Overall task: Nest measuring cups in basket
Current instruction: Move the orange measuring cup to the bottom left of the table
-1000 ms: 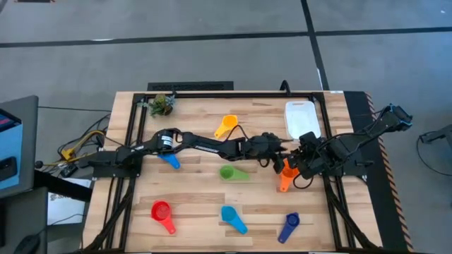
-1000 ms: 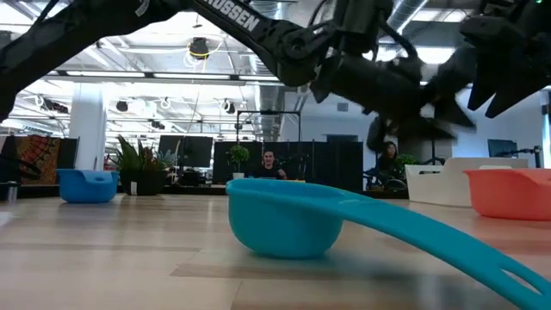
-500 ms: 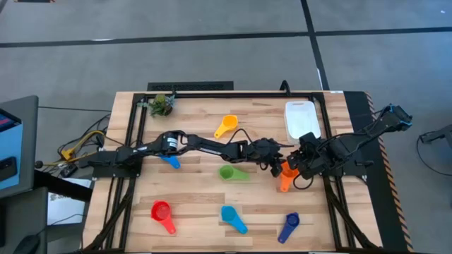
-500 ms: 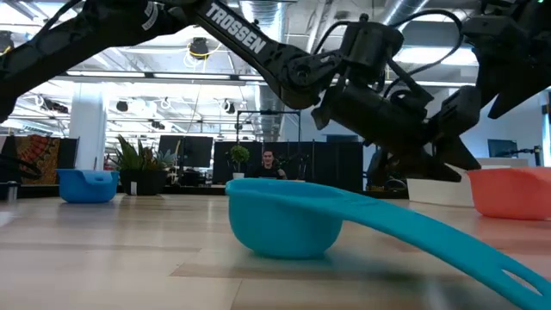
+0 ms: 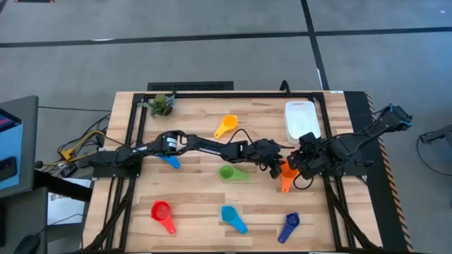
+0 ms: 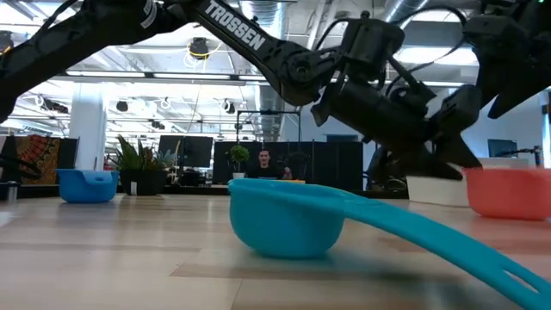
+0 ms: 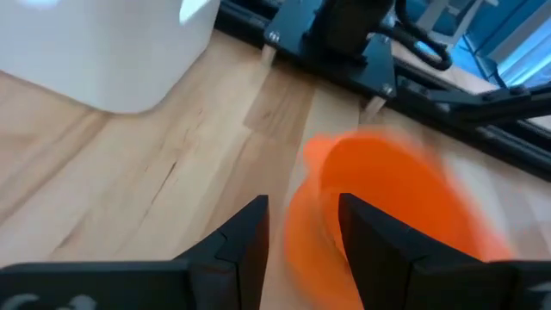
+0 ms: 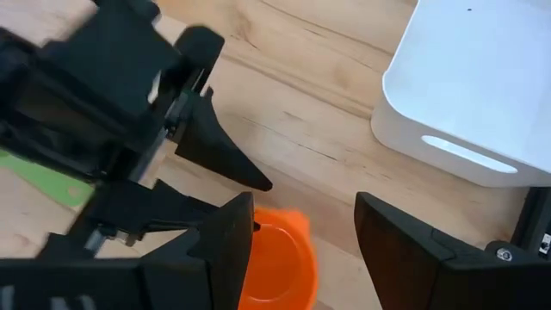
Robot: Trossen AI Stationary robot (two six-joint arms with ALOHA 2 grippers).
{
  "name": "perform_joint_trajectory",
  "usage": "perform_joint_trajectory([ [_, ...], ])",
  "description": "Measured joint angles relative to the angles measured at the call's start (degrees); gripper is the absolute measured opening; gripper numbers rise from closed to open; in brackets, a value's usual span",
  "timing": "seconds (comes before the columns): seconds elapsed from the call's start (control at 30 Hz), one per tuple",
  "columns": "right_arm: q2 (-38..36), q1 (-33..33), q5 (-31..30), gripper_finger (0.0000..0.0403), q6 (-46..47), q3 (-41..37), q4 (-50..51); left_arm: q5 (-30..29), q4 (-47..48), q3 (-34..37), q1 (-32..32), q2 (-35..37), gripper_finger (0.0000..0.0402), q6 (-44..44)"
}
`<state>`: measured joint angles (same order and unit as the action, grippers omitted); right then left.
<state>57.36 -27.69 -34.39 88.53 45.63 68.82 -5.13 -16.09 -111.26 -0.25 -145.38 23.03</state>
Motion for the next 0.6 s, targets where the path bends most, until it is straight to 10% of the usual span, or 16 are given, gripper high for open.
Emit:
perform_joint_trajectory([
  [0.6,0.02,-3.19,-0.49,0.0225,3.13,0.0,-0.26,-1.33,1.87,0.02,-0.9,0.22,0.0129,-1.68],
])
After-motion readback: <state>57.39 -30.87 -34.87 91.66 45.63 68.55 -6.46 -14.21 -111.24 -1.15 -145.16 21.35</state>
